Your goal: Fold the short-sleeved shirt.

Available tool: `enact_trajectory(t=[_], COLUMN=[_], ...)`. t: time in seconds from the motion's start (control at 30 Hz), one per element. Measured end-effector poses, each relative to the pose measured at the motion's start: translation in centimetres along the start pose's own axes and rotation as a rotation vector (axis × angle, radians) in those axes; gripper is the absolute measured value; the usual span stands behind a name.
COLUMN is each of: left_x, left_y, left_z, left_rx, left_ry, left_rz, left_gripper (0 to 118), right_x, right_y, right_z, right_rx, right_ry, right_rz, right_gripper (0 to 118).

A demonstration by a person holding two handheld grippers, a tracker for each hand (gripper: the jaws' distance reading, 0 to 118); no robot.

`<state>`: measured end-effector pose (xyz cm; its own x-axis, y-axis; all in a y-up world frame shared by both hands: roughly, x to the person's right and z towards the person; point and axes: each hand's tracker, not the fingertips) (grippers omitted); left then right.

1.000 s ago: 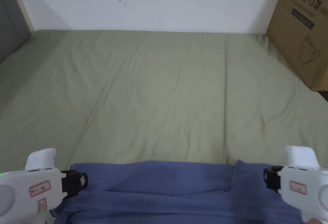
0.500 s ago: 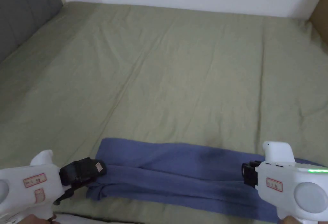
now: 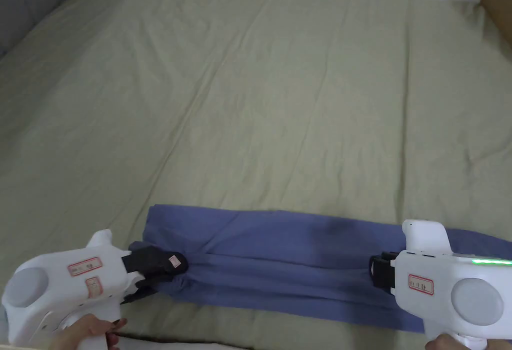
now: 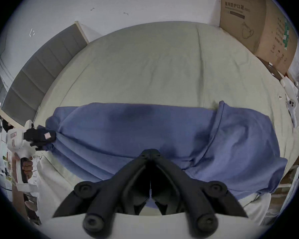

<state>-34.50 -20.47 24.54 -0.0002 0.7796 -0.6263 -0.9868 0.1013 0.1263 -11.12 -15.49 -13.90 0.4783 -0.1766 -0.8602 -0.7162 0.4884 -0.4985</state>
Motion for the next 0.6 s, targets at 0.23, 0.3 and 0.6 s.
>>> enact_trajectory(t=[0.23,0.3,0.6], left_x=[0.8,1.0,2.5], left_y=[0.7,1.3,2.8], left_z=[2.9,3.9,7.4], left_rx=[0.037,0.060,0.114], left_ry=[0.019,0.039,0.222], left_rz=[-0.038,-0.052,-0.206], left_gripper=[10,10,10], right_x=[1.6,2.1,3.6], right_y=[0.8,1.1,1.1], right_z=[1.3,1.9,2.9], right_rx=[0.026,0.042,0.069], right_ry=[-0.004,-0.004,-0.006], right_rz=[-0.039,-0.047,-0.074], right_gripper=[0,0,0])
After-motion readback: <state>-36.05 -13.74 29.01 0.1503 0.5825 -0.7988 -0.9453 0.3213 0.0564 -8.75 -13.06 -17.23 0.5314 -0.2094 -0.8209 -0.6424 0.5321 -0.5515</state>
